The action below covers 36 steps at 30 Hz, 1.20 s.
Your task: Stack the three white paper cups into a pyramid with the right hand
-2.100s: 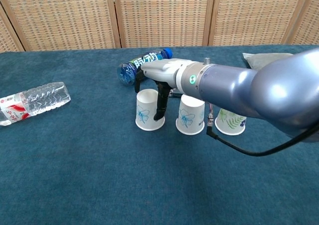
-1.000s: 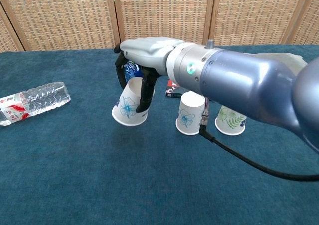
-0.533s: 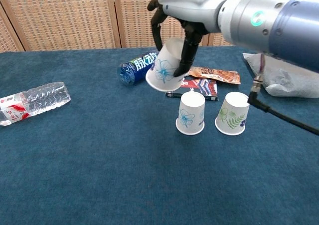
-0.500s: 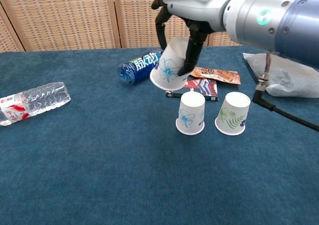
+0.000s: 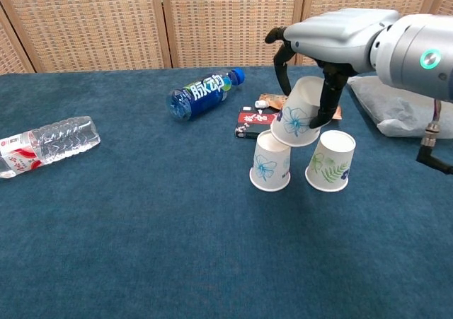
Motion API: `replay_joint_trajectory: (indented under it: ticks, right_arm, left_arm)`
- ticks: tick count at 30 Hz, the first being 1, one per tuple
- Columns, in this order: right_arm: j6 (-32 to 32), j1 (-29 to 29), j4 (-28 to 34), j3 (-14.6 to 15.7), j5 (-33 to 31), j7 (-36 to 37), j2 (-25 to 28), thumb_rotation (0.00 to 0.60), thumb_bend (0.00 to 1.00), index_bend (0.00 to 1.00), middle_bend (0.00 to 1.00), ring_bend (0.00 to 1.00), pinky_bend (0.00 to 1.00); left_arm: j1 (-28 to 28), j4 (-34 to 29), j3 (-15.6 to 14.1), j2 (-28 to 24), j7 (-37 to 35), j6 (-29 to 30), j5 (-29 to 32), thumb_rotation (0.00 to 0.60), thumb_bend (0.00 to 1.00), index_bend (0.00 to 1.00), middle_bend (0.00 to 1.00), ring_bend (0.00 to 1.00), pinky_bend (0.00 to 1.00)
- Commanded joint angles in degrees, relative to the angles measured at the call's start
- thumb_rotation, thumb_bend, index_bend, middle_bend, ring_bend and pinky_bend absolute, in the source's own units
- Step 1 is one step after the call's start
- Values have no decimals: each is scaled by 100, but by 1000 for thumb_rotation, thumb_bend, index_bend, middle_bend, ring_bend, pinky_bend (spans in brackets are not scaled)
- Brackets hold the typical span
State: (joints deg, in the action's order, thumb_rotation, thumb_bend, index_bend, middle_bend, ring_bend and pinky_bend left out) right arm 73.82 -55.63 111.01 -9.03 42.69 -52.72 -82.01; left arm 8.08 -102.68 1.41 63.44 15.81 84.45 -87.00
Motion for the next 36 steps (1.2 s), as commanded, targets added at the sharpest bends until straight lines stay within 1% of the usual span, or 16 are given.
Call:
replay_joint_trajectory:
  ticks: [1, 17, 21, 30, 36]
  right_arm:
    - [-32, -15, -28, -19, -17, -20, -18, 600, 148, 527, 9, 0, 126]
    - [-116, -19, -328, -39, -232, -122, -86, 600, 148, 527, 8, 0, 127]
    - [-66, -18, -258, -47, -250, -207, -35, 600, 148, 528, 9, 0, 127]
    - [90, -126, 125, -132, -629, -640, 111, 600, 148, 530, 9, 0, 127]
    - [82, -165, 120, -118, -746, -684, 55, 600, 148, 530, 6, 0, 126]
  left_arm:
    - [0, 5, 6, 4, 6, -8, 13, 600, 144, 26, 0, 0, 174]
    - [11, 9, 29, 4, 35, -67, 52, 600, 144, 32, 0, 0, 175]
    - [14, 1, 29, 6, 47, -83, 56, 600, 144, 32, 0, 0, 174]
    - [10, -30, 20, -17, 62, -106, 54, 600, 144, 32, 0, 0, 175]
    - [5, -29, 29, -27, 40, -106, 68, 600, 144, 33, 0, 0, 175]
